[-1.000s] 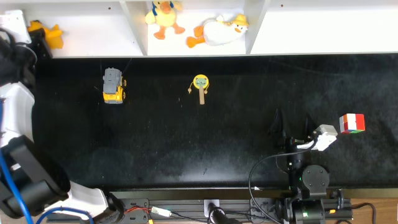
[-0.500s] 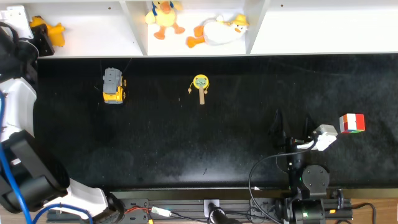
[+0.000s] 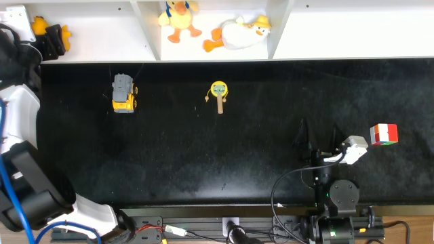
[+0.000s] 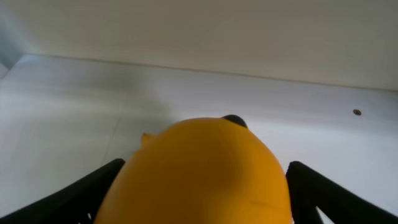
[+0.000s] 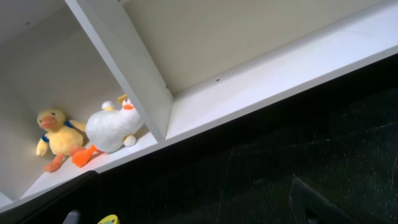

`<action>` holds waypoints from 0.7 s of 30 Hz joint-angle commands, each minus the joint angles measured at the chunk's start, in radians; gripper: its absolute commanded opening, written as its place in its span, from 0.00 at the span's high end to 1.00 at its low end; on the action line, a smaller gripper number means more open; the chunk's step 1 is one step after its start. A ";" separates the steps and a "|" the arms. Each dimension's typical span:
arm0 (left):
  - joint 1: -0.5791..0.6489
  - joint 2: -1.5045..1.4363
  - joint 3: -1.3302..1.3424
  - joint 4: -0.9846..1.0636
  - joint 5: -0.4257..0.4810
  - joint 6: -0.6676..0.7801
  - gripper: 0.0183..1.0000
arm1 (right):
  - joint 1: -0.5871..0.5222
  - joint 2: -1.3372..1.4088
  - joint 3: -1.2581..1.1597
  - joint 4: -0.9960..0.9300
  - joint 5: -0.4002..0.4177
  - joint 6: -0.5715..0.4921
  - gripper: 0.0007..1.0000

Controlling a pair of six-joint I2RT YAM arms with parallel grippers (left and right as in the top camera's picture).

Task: Store Toys

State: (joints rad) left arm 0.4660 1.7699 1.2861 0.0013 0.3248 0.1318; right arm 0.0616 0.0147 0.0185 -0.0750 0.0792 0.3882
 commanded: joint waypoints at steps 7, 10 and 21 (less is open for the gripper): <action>-0.002 0.015 0.024 0.040 0.040 -0.011 0.00 | 0.008 -0.011 -0.014 0.005 0.007 0.000 0.00; -0.002 0.014 0.024 0.040 0.040 -0.019 0.00 | 0.008 -0.011 -0.014 0.005 0.007 0.001 0.00; 0.003 -0.040 0.024 -0.015 0.034 -0.019 0.00 | 0.008 -0.011 -0.014 0.005 0.007 0.001 0.00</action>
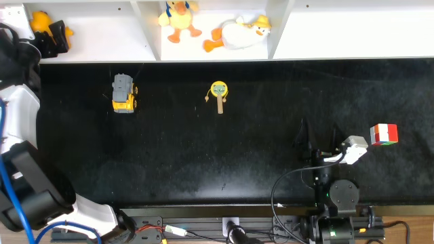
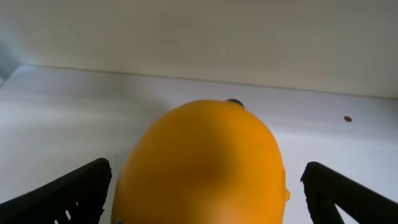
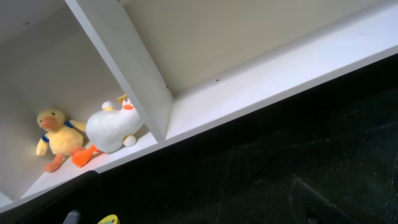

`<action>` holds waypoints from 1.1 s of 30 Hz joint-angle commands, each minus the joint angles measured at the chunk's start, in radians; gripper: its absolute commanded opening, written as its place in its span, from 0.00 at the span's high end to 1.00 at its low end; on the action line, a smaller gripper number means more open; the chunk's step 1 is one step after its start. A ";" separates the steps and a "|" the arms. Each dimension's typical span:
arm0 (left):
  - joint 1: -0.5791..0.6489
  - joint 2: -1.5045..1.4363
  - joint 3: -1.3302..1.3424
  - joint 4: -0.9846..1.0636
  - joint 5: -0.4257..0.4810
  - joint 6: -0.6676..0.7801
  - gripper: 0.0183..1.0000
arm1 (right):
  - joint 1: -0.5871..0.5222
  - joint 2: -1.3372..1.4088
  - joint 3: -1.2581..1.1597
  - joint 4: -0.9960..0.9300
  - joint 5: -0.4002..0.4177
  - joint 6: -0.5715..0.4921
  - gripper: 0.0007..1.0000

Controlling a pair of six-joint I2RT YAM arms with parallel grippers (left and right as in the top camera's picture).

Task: Store Toys

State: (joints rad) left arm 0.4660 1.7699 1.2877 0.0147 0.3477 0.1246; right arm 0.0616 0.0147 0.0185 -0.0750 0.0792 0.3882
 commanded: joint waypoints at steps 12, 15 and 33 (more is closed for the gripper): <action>0.013 -0.188 0.023 -0.264 -0.082 0.070 0.00 | 0.008 -0.011 -0.014 0.005 0.007 0.001 0.00; 0.013 -0.219 0.023 -0.325 -0.081 0.089 0.00 | 0.008 -0.011 -0.014 0.005 0.007 0.000 0.00; -0.089 -0.483 0.017 -0.896 -0.173 0.129 0.00 | 0.008 -0.011 -0.014 0.005 0.007 0.001 0.00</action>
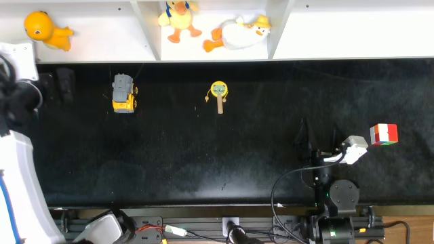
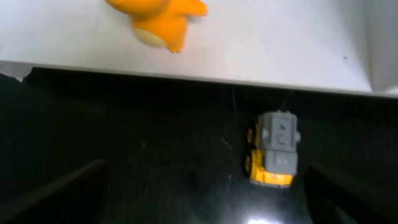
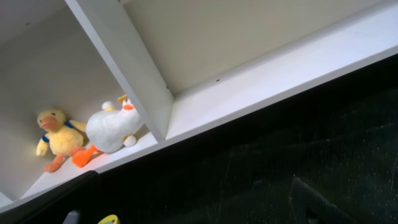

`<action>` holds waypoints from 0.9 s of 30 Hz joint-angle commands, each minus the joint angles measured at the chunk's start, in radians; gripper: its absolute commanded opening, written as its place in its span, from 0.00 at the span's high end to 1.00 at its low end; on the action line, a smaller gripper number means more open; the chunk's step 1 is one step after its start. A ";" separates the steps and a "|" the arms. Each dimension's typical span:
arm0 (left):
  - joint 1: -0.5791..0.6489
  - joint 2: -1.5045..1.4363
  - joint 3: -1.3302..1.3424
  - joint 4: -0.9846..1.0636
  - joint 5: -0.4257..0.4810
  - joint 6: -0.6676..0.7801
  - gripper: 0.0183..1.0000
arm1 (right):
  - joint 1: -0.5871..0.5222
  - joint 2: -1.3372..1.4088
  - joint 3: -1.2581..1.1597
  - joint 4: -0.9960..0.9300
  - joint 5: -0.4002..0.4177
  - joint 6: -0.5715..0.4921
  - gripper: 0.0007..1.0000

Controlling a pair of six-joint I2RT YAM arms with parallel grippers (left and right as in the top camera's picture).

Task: Store Toys

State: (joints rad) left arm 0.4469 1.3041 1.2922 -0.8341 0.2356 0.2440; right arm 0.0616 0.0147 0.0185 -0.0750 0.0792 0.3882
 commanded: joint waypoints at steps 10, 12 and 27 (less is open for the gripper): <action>-0.208 0.022 -0.046 0.037 0.013 -0.016 0.00 | 0.008 -0.011 -0.014 0.005 0.006 0.000 0.00; -0.214 0.031 -0.046 0.058 0.017 -0.017 0.00 | 0.008 -0.011 -0.014 0.005 0.006 0.000 0.00; -0.334 0.152 -0.109 0.108 -0.156 -0.203 0.05 | 0.008 -0.011 -0.014 0.005 0.007 0.000 0.00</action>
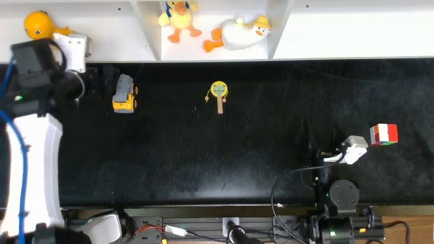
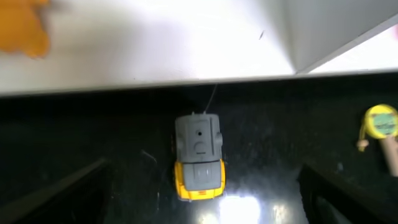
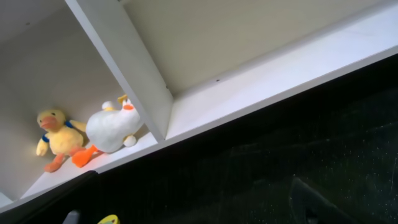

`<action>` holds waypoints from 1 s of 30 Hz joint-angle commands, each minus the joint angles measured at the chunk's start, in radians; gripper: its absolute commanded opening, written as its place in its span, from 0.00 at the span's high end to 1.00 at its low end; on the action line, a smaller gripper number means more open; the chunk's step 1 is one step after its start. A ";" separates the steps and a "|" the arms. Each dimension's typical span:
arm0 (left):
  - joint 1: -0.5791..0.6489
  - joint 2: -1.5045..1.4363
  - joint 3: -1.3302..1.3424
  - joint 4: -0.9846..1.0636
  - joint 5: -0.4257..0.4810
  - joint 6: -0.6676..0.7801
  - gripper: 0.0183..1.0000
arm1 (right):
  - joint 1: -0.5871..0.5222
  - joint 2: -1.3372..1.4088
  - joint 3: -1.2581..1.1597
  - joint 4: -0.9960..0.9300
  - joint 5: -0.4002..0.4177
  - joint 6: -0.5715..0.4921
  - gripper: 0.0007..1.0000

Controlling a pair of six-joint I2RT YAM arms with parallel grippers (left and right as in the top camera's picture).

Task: Store Toys

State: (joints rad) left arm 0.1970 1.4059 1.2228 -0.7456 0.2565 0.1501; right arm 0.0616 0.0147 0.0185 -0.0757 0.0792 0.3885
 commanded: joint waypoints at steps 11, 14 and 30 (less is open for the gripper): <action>-0.201 0.145 -0.075 0.066 -0.388 -0.224 0.02 | 0.008 -0.011 -0.014 0.005 0.007 0.000 0.00; -0.201 0.151 -0.129 0.136 -0.351 -0.227 0.00 | 0.008 -0.011 -0.014 0.005 0.007 0.000 0.00; -0.196 0.151 -0.312 0.286 -0.299 -0.227 0.00 | 0.008 -0.011 -0.014 0.005 0.006 0.000 0.00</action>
State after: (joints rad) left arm -0.0059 1.5524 0.9379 -0.4736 -0.0563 -0.0540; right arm 0.0616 0.0147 0.0185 -0.0753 0.0792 0.3885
